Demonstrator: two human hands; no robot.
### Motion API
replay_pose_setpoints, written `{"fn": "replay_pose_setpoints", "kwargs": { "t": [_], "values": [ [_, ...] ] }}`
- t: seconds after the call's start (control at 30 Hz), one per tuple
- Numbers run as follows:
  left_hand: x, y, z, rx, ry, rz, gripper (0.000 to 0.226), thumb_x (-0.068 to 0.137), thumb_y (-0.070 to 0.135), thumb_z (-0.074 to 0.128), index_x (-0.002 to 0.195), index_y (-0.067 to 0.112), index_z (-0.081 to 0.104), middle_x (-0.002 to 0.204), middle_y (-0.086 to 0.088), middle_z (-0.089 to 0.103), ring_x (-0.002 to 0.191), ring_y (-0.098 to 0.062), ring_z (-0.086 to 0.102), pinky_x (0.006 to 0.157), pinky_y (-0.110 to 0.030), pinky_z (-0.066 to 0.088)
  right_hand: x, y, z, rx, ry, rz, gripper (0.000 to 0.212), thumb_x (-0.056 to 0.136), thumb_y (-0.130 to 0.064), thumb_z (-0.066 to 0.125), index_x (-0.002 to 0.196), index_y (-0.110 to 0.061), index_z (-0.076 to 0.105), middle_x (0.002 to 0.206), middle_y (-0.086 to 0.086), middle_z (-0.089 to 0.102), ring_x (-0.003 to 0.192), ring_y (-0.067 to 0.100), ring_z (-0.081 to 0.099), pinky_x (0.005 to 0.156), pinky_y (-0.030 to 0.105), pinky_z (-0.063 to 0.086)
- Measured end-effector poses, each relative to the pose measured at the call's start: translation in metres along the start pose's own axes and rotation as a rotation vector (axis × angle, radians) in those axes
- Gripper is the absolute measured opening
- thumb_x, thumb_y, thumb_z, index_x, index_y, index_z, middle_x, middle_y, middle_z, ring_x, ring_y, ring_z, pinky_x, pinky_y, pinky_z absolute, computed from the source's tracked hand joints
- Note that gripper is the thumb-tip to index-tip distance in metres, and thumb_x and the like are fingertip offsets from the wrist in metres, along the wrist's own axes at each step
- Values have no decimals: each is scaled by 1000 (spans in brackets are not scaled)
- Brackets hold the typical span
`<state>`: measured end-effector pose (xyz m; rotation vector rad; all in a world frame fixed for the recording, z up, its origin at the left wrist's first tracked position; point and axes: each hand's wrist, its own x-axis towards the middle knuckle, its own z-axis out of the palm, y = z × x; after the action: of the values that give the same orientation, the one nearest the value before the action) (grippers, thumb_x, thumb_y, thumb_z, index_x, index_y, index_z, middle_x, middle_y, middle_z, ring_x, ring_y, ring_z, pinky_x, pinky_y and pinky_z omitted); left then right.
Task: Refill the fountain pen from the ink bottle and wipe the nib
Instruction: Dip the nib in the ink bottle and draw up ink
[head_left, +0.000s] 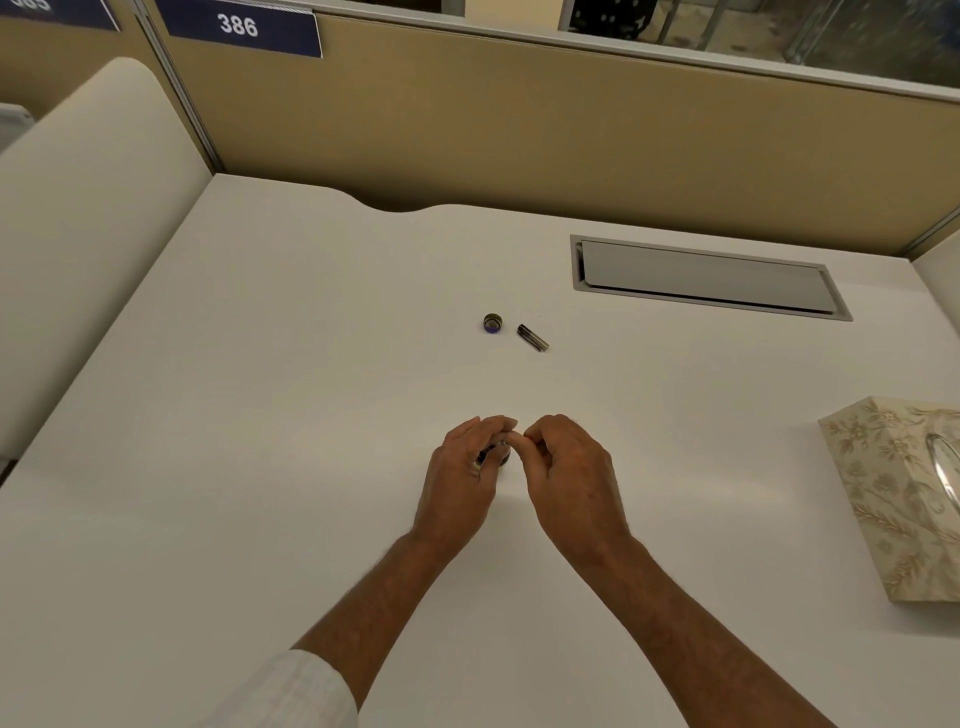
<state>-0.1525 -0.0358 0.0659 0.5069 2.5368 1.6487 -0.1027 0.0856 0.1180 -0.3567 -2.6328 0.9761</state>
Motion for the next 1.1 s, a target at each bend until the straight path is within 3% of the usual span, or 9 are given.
{"fn": "replay_pose_setpoints", "kwargs": {
  "t": [0.13,0.23,0.4,0.5,0.73,0.93,1.1],
  "values": [
    [0,1,-1,-14,-8,0,31,94,4,65,122,17,69,117,1,72,112,-9,62,90,4,35,0,0,-1,-35,19,17,23,96,-22,65,76,-15,58,68,-2,57,61,18,53,57,37,51],
    [2,-3,-1,15,-27,-10,31,95,8,65,124,20,68,120,5,71,121,-14,60,96,3,33,0,-1,-3,-74,27,17,23,96,-25,66,77,-16,58,69,-3,58,61,17,54,56,37,52],
    [5,-5,-1,60,-54,-22,30,96,11,65,124,20,68,123,6,69,127,-17,57,96,6,28,-2,-1,-2,-43,15,11,8,95,-19,68,101,-14,69,90,-1,69,76,16,63,66,31,56],
    [4,-4,-1,70,-58,-22,29,96,9,64,124,18,68,119,12,63,126,-16,54,95,9,24,-1,1,-1,-43,-10,6,5,97,-16,64,93,-13,66,83,-1,66,72,16,59,66,30,53],
    [4,-5,-1,89,-68,-21,30,95,10,65,124,18,68,124,1,71,128,-19,56,99,6,26,0,2,-1,-94,11,14,25,96,-19,64,74,-15,55,64,-4,52,57,17,48,52,31,44],
    [3,-4,-1,77,-69,-30,31,95,9,65,125,18,68,123,6,69,130,-19,54,98,6,27,0,0,-2,-155,38,18,31,94,-22,67,68,-17,50,58,-5,47,51,14,40,48,18,29],
    [0,0,-1,89,-40,-11,31,94,6,66,123,16,69,116,17,62,129,-22,56,96,6,28,-1,-2,-2,-151,64,32,37,95,-24,66,65,-19,45,55,-7,40,49,14,36,47,21,29]
  ]
}}
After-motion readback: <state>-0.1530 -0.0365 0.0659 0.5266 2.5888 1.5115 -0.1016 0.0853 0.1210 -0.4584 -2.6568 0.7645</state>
